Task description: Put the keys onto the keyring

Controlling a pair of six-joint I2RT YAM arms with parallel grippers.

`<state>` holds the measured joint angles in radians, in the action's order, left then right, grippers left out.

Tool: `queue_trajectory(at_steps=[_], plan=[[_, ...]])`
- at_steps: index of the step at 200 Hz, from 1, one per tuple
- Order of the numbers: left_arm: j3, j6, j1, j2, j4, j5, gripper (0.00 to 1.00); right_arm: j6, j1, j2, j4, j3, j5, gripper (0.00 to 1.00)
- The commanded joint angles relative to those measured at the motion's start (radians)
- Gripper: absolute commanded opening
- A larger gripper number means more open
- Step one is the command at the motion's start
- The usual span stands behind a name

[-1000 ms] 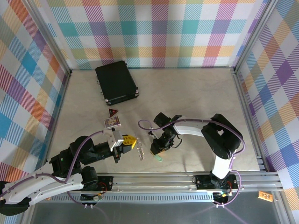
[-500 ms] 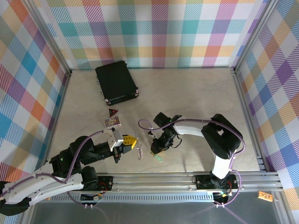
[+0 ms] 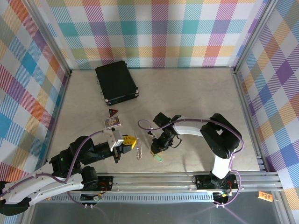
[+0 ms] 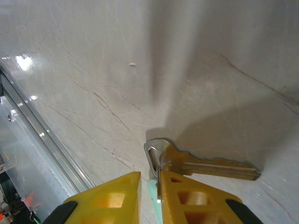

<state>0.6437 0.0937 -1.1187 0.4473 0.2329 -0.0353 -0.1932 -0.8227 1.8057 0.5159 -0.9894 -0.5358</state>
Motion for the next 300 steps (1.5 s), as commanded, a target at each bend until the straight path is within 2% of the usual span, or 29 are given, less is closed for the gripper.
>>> queue_trajectory(at_steps=[1,105,141,170,237,300], plan=[[-0.014,-0.011,-0.007,-0.018,-0.070,-0.002,0.00,0.015,0.007,0.011,-0.007,0.006,-0.020,0.15],[-0.013,-0.011,-0.006,-0.020,-0.070,0.002,0.00,0.039,0.007,-0.008,-0.006,0.020,-0.010,0.04],[-0.012,-0.009,-0.007,-0.019,-0.072,-0.005,0.00,0.074,-0.001,-0.077,-0.039,0.048,-0.009,0.00],[-0.006,-0.009,-0.007,-0.021,-0.070,-0.020,0.00,0.098,-0.004,-0.194,-0.090,0.090,-0.016,0.00],[0.008,-0.022,-0.006,-0.051,-0.073,-0.056,0.00,0.154,-0.013,-0.622,-0.253,0.224,0.001,0.00],[0.034,-0.049,-0.007,-0.042,-0.082,-0.154,0.00,0.256,-0.027,-0.874,-0.276,0.172,-0.021,0.00]])
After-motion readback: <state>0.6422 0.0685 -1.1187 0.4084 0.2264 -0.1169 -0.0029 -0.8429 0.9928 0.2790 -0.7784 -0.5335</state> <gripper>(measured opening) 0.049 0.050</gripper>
